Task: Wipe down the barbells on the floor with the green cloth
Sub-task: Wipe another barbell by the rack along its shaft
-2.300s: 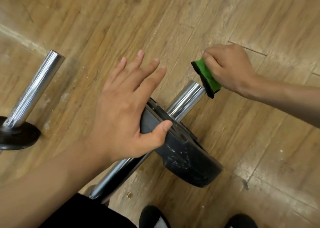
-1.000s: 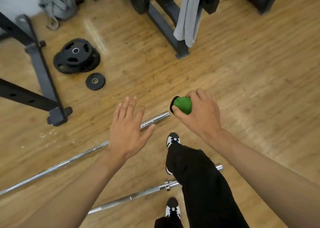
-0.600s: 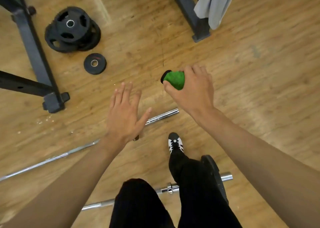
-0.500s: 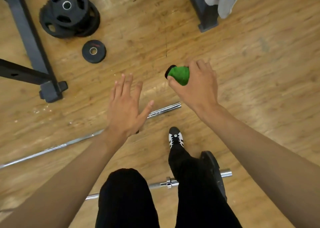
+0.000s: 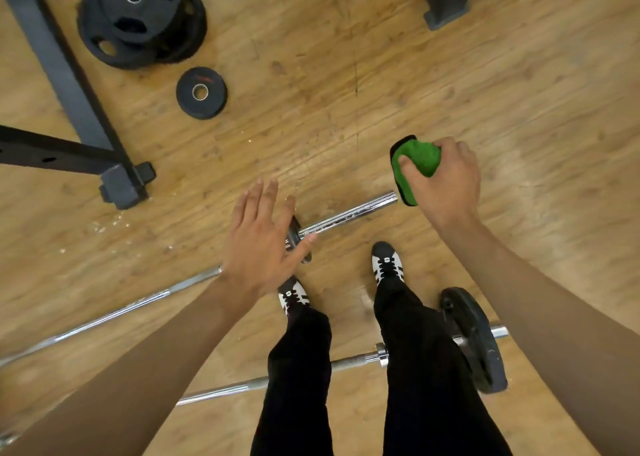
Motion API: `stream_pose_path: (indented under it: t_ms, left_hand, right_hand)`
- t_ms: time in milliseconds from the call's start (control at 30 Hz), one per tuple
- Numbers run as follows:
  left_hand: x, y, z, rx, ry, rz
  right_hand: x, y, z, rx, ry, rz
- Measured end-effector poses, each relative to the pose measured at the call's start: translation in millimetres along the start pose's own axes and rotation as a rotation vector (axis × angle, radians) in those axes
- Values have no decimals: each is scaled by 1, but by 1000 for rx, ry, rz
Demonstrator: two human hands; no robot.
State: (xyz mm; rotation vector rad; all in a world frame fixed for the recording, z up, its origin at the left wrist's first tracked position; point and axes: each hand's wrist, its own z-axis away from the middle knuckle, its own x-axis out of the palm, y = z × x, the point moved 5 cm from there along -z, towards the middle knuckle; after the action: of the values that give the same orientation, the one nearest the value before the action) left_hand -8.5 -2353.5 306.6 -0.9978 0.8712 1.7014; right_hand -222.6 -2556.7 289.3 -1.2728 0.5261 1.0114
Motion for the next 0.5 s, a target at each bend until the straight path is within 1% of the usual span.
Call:
stream_pose_path:
  t_ms: [100, 167, 267, 333, 500]
  left_hand:
    - [2, -14, -1, 46, -6, -20]
    - [5, -19, 0, 83, 12, -28]
    - [25, -23, 1, 130, -1, -27]
    - [44, -26, 0, 120, -17, -16]
    - [111, -26, -2, 44, -70, 45]
  right_hand:
    - [14, 17, 19, 67, 26, 9]
    - [25, 25, 33, 76, 29, 33]
    - [43, 40, 49, 112, 46, 58]
    - [57, 56, 54, 139, 43, 67]
    - [106, 99, 49, 123, -3, 121]
